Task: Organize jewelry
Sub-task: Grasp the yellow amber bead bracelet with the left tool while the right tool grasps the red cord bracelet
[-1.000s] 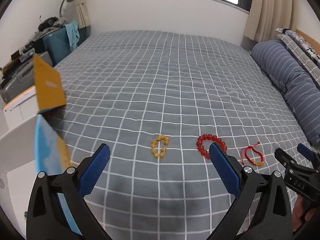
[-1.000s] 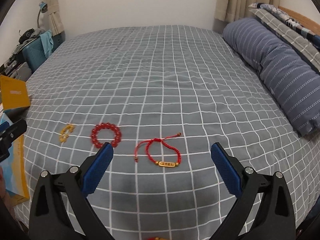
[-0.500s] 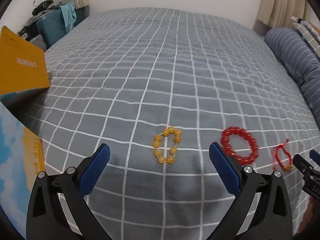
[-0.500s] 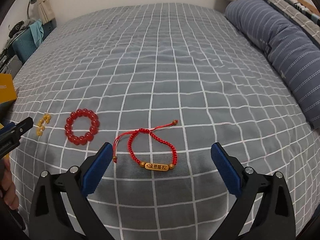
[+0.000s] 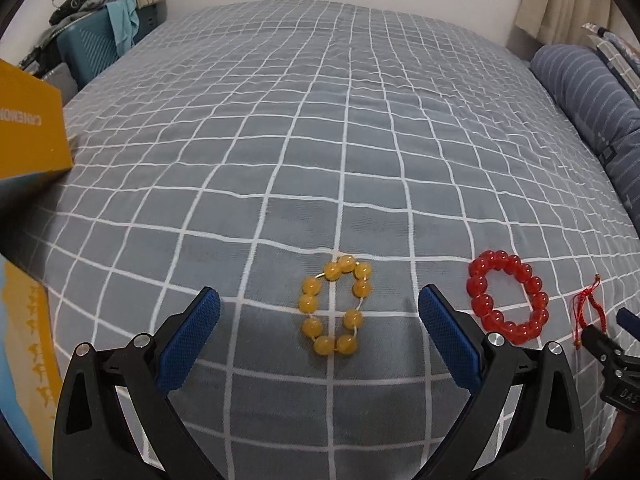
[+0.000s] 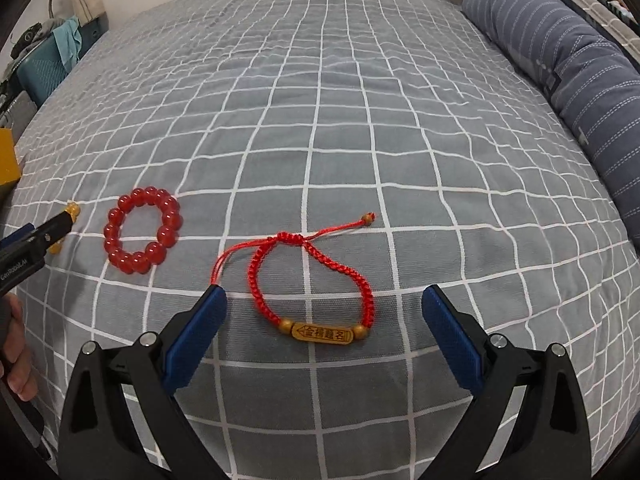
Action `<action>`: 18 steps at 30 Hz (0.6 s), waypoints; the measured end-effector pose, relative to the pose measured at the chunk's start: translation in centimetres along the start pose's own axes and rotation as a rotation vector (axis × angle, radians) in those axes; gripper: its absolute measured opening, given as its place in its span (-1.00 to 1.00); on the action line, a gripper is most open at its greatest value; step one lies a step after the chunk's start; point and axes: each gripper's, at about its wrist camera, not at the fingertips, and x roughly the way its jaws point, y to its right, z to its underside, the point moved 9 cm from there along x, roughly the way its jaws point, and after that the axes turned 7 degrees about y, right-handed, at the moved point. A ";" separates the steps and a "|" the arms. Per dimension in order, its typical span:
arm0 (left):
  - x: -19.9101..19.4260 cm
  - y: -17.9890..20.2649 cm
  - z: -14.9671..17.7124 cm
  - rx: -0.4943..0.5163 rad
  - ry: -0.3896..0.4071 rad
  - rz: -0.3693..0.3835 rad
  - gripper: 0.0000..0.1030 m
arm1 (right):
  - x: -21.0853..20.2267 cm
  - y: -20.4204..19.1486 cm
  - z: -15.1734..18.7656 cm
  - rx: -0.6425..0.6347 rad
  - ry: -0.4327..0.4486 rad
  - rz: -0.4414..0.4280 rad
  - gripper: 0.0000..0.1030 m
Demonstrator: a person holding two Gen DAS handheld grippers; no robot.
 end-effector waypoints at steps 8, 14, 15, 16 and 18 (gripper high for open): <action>0.6 0.4 0.2 0.009 -0.028 0.031 0.66 | 0.8 0.0 0.2 0.003 -0.032 -0.018 0.42; 0.4 0.3 0.6 0.040 -0.042 0.013 0.17 | 0.8 -0.4 0.1 0.009 -0.050 -0.047 0.09; 0.4 0.3 0.7 0.041 -0.043 0.014 0.03 | 0.8 -0.4 0.1 0.014 -0.051 -0.051 0.04; 0.3 0.3 0.7 0.043 -0.047 0.022 -0.10 | 0.8 -0.3 0.1 0.017 -0.052 -0.051 0.01; 0.1 0.3 0.9 0.046 -0.050 0.023 -0.26 | 0.7 -0.1 0.2 0.025 -0.053 -0.047 -0.11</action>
